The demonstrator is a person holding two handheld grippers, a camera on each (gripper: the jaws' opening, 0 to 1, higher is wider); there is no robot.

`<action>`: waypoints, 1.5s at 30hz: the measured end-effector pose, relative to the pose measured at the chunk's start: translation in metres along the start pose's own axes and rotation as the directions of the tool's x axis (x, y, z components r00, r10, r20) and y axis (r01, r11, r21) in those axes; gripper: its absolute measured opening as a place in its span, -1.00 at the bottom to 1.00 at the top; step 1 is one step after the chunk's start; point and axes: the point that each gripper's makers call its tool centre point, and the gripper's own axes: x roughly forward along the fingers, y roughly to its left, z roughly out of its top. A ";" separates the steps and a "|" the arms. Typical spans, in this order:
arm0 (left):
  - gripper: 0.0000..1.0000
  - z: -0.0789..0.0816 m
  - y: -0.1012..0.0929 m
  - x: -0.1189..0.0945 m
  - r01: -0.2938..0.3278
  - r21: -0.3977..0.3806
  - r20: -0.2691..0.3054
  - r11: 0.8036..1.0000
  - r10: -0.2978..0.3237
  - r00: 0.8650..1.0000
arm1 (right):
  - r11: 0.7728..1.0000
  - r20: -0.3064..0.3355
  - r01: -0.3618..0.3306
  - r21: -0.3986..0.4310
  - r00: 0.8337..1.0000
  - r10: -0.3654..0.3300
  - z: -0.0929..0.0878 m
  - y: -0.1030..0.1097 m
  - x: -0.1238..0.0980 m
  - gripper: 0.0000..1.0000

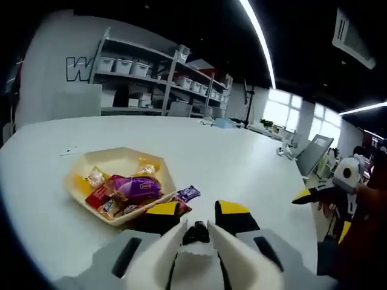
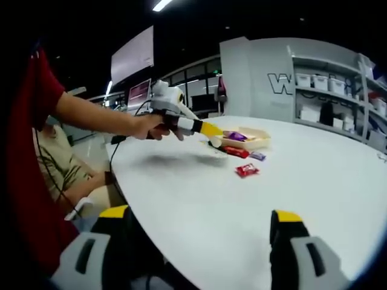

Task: Place the target food into the container with the food tongs after gripping and lifting it, then release it inside without dropping or visibly crushing the food.

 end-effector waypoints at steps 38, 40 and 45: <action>-0.56 0.077 0.078 0.024 -0.176 0.086 0.096 0.981 0.168 0.981 | 0.999 -0.009 0.032 0.021 0.999 -0.032 -0.002 -0.013 -0.001 0.89; -0.56 0.080 0.083 0.022 -0.197 0.083 0.106 0.977 0.188 0.976 | 0.999 -0.011 0.032 0.020 0.999 -0.032 -0.002 -0.014 -0.001 0.89; -0.55 0.085 0.088 0.018 -0.205 0.070 0.118 0.976 0.196 0.973 | 0.999 -0.013 0.028 0.017 1.000 -0.027 -0.003 -0.013 0.000 0.89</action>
